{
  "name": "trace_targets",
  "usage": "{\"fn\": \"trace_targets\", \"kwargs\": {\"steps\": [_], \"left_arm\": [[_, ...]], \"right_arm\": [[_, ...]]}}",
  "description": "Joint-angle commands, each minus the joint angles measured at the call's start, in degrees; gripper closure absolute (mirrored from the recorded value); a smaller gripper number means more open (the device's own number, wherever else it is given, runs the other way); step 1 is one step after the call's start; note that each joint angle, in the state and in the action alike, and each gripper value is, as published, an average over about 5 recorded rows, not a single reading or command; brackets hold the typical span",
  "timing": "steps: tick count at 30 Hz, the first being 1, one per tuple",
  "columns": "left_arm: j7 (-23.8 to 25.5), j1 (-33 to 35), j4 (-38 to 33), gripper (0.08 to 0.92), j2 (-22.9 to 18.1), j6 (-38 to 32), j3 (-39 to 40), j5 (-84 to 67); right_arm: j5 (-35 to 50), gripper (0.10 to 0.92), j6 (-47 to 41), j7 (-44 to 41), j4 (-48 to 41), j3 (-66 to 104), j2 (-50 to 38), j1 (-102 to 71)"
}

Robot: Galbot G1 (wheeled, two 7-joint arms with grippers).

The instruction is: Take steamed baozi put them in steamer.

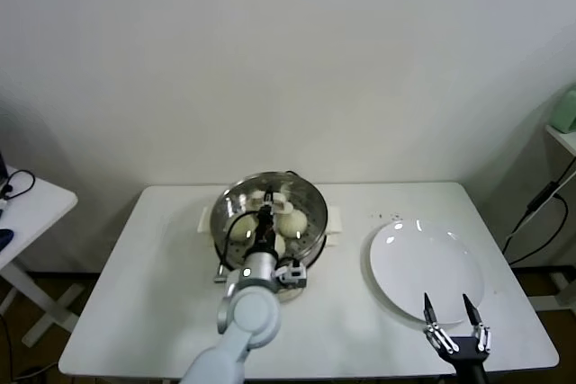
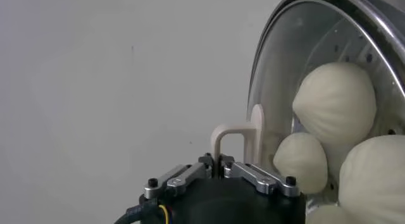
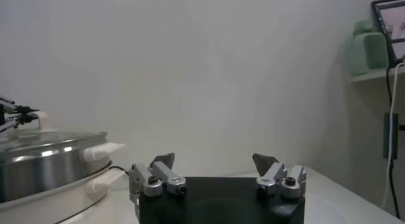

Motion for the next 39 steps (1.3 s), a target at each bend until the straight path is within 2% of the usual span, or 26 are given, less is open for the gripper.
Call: {"fn": "trace_targets", "kwargs": {"steps": [1, 12, 15, 39], "left_arm": [[-0.4, 0.1, 0.1, 0.829, 0.1, 0.0, -0.1, -0.1], [-0.4, 1.1, -2.1, 0.523, 1.4, -0.2, -0.4, -1.1], [-0.3, 1.5, -3.4, 0.470, 1.9, -0.1, -0.4, -1.6], [-0.5, 8.7, -11.8, 0.457, 6.8, -1.8, -2.0, -4.2]], "right_arm": [[0.0, 0.203, 0.1, 0.0, 0.0, 0.1, 0.0, 0.0], [-0.1, 0.203, 0.0, 0.0, 0.0, 0.0, 0.0, 0.0], [-0.1, 0.203, 0.0, 0.0, 0.0, -0.1, 0.0, 0.0], [-0.3, 0.203, 0.2, -0.1, -0.5, -0.6, 0.2, 0.0]]}}
